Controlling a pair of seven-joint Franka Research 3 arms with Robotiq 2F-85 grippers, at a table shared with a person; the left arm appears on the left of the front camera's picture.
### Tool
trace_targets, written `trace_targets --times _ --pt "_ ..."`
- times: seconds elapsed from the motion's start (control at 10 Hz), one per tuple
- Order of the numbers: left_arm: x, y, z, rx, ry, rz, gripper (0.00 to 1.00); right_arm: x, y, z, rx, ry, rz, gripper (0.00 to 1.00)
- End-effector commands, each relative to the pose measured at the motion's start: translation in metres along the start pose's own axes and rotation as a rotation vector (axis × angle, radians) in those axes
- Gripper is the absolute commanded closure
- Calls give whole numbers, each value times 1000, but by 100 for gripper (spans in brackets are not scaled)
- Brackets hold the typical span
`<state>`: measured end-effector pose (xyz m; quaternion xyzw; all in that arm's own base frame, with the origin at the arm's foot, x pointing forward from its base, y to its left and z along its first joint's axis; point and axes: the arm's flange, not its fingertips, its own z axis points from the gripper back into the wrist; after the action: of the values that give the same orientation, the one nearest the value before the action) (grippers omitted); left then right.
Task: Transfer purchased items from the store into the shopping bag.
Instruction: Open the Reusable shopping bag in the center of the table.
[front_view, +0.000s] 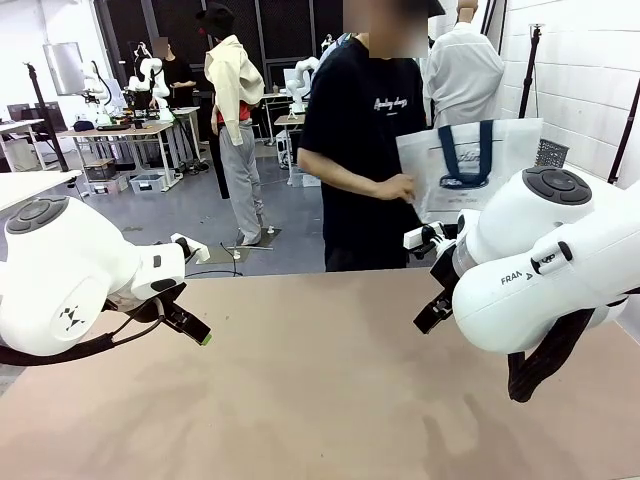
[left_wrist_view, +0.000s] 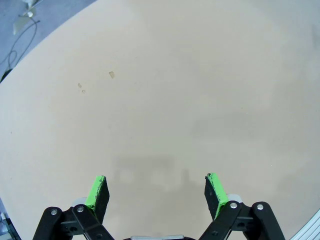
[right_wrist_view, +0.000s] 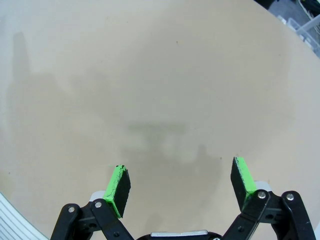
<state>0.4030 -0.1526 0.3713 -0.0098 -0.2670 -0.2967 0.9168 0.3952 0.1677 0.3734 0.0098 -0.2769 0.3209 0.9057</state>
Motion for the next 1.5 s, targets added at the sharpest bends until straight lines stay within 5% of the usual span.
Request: trace_targets --times 0.0,1.4 --pt "0 1 0 0 0 4 0 0 0 0 0 0 0 0" --pt "0 1 0 0 0 4 0 0 0 0 0 0 0 0"
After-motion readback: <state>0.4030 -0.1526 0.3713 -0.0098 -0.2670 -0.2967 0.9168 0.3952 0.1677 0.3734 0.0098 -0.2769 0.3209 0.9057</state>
